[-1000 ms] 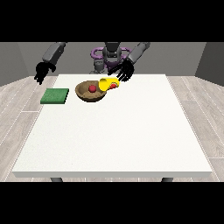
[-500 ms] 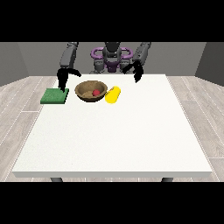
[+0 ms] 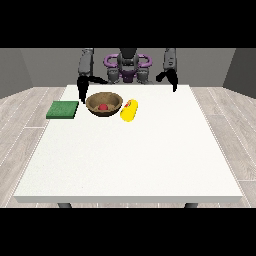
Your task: Pick the cup and pour the ball into the bowl, then pick the bowl and place it on the pad
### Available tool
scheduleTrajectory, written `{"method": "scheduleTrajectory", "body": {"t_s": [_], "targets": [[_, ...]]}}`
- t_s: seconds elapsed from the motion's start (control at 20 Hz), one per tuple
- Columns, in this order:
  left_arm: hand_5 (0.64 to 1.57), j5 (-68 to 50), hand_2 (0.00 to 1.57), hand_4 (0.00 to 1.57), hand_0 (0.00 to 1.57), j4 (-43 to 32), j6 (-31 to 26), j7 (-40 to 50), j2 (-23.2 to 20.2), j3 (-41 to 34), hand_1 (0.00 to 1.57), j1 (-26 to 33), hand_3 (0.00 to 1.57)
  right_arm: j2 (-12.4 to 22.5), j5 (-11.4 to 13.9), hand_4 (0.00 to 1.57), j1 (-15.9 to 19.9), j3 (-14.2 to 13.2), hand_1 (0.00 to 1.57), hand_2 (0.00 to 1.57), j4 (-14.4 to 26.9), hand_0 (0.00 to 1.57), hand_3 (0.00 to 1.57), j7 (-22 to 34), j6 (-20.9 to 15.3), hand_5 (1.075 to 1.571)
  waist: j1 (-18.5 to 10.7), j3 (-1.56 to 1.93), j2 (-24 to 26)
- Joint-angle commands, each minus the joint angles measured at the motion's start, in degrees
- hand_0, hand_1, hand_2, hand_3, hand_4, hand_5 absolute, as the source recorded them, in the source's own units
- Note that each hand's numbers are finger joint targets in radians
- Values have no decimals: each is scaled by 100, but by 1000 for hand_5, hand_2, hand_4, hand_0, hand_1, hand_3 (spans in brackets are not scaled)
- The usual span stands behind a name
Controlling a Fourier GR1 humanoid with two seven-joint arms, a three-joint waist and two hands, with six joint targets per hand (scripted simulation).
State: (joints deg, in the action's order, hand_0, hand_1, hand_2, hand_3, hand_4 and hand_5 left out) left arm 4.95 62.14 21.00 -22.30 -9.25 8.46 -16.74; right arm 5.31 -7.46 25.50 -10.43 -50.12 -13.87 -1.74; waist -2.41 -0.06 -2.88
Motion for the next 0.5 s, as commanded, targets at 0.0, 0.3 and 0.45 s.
{"method": "scheduleTrajectory", "body": {"t_s": [0.0, 0.3, 0.45], "targets": [[1450, -138, 0, 928, 0, -132, -401, -361, -199, -398, 0, 133, 0, 107, -5, 0, -227, 24, 0, 0, -20, 0, 0, -162, 95, 1563, 77, 6, 8], [1447, 43, 0, 915, 0, 520, -539, 226, -163, -328, 0, -30, 0, 96, -5, 0, -323, -176, 0, 0, 803, 0, 0, -1078, 70, 1564, -264, 9, -177], [1442, 50, 0, 909, 0, 627, -744, 2, -289, -343, 0, -88, 0, -140, -58, 0, -109, -297, 0, 0, 1101, 0, 0, -1376, -223, 1565, -503, 10, -498]]}}
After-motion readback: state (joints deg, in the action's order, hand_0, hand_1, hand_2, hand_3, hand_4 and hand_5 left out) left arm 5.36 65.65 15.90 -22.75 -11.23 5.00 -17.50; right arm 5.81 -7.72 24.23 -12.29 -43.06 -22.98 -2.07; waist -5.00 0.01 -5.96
